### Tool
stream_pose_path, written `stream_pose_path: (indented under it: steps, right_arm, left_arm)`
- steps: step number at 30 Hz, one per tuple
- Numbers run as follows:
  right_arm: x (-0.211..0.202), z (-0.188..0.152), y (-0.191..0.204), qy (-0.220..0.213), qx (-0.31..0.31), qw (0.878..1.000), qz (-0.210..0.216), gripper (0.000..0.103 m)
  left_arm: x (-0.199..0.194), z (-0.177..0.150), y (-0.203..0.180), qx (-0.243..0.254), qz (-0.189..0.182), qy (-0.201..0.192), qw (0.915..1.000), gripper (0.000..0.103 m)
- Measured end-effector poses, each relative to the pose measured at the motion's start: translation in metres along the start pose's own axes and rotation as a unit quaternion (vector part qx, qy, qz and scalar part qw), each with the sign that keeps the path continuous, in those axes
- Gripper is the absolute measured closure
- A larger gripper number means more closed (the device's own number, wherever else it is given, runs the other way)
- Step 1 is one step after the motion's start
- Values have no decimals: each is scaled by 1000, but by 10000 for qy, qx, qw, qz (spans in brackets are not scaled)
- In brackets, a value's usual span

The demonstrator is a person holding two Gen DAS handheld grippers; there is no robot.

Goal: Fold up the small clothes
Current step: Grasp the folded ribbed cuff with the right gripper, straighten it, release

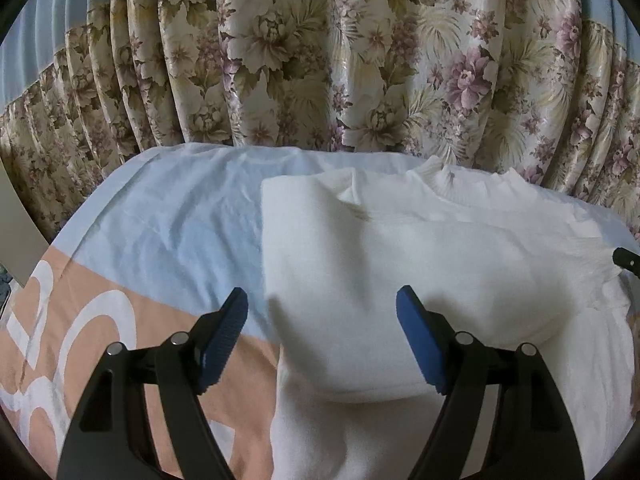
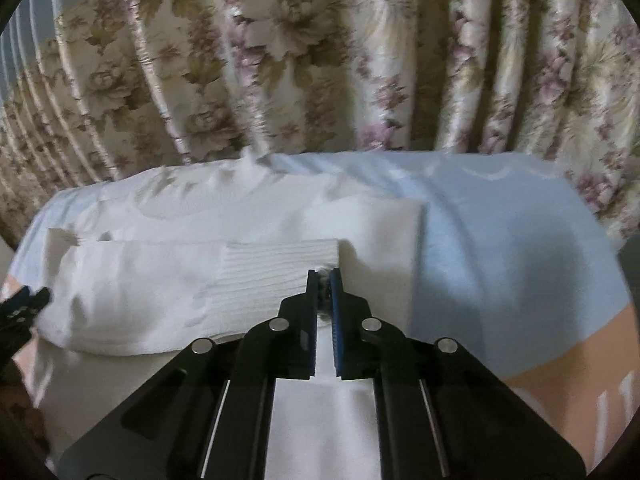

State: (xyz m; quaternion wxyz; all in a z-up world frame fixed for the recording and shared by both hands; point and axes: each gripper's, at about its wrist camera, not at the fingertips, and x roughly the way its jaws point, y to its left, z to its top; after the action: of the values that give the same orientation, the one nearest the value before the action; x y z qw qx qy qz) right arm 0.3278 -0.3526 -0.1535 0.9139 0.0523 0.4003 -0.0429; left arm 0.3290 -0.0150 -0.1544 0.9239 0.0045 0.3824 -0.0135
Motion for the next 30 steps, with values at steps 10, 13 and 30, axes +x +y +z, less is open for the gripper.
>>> stream_pose_path:
  steps: [10,13,30]
  right_arm:
    - [12,-6,-49,178,164,9983,-524,97]
    - [19,-13,-51,278,214,9982,-484,96]
    - [-25,-36,-48,138,89,9991,-381,73]
  left_arm:
    - [31,-2,-3,88,350,551,9978,22]
    - [35,-5,1,59,558,633,9964,12]
    - [24,-6,22,370,1015,534,9927,6]
